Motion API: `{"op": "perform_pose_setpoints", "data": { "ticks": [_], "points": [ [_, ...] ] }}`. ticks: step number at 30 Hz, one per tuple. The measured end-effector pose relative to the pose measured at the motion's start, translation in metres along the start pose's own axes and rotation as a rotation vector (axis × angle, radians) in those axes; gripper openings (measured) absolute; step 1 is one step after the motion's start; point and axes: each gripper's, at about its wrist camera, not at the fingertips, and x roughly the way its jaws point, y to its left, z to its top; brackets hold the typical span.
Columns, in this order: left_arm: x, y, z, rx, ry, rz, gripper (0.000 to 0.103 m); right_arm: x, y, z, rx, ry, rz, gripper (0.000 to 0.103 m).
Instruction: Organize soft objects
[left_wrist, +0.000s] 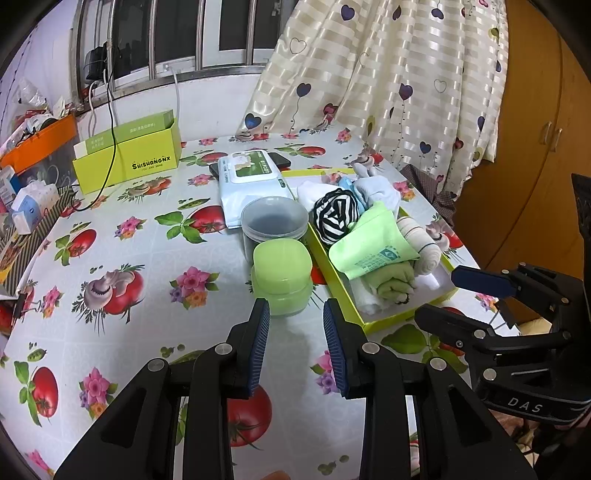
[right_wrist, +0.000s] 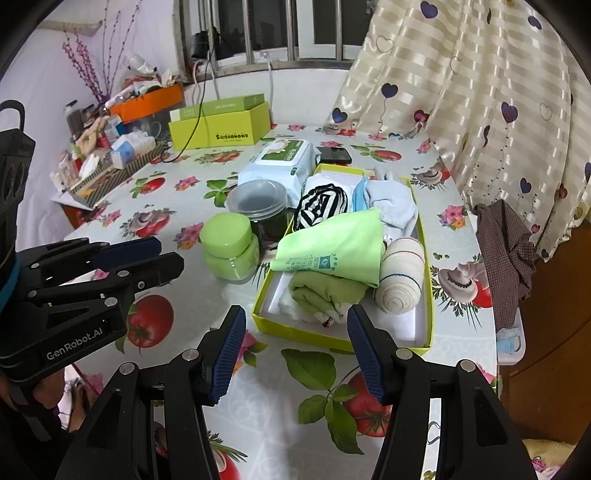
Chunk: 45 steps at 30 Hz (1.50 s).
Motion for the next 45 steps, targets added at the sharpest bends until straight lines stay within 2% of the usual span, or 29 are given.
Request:
{"op": "perform_pose_setpoints", "data": {
  "ticks": [45],
  "points": [
    [0.0082,-0.001,-0.0027,0.001,0.035,-0.017,0.032,0.0074,-0.0012,0.0001,-0.006,0.014,0.005,0.057]
  ]
}}
